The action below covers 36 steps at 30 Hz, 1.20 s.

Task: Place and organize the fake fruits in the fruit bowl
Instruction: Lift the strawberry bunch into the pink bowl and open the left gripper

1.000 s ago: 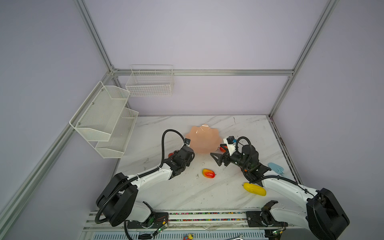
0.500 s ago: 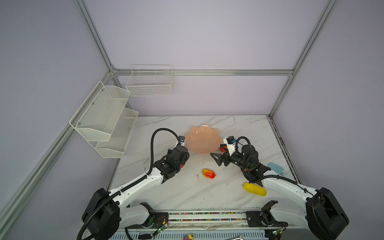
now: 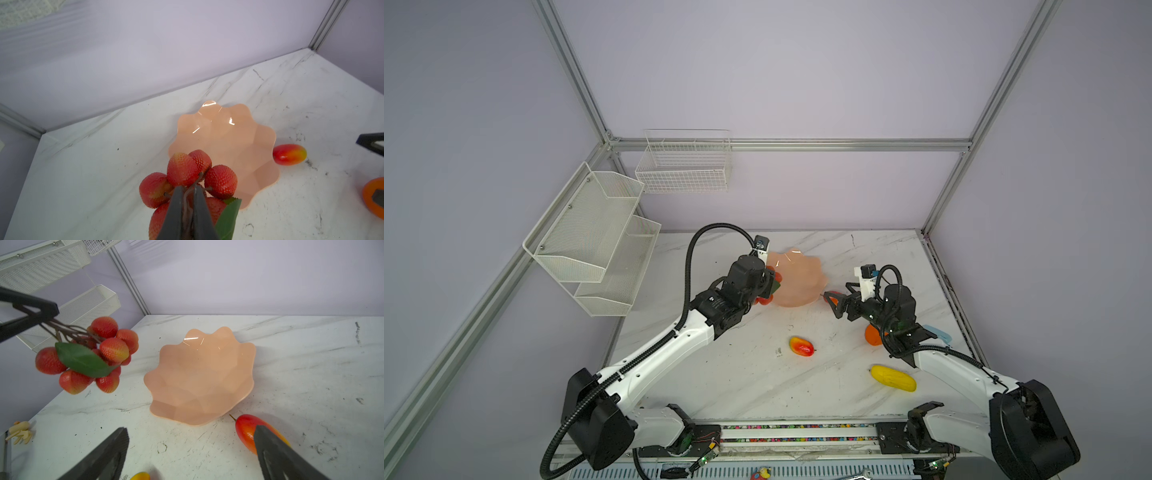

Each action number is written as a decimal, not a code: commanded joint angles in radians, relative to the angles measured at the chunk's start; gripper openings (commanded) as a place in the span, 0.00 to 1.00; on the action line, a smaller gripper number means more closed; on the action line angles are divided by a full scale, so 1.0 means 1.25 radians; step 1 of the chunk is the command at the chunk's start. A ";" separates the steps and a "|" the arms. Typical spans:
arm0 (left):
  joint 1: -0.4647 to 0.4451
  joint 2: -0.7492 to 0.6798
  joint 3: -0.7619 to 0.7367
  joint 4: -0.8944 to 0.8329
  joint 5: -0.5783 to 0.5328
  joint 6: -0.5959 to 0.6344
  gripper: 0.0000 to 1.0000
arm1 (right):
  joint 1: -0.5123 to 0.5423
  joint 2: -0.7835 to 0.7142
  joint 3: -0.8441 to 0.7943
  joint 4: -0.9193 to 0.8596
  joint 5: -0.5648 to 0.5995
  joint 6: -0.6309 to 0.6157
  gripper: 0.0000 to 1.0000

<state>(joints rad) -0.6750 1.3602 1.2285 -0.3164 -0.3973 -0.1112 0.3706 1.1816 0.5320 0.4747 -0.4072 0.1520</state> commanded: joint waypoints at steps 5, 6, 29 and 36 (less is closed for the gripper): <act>-0.009 0.207 0.243 0.046 0.065 0.086 0.00 | -0.010 -0.021 -0.013 0.021 -0.022 0.019 0.98; -0.009 0.241 0.272 0.042 0.068 0.094 0.00 | -0.013 -0.023 -0.013 0.021 -0.024 0.020 0.97; -0.009 0.472 0.310 0.138 0.138 0.125 0.62 | -0.044 -0.021 -0.022 0.011 0.017 0.047 0.97; -0.010 0.291 0.193 0.155 0.193 0.121 0.78 | -0.060 -0.075 0.031 -0.263 0.285 0.191 0.97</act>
<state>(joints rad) -0.6830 1.8771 1.5513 -0.1844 -0.2043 0.0452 0.3027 1.1347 0.5278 0.3599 -0.2398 0.2813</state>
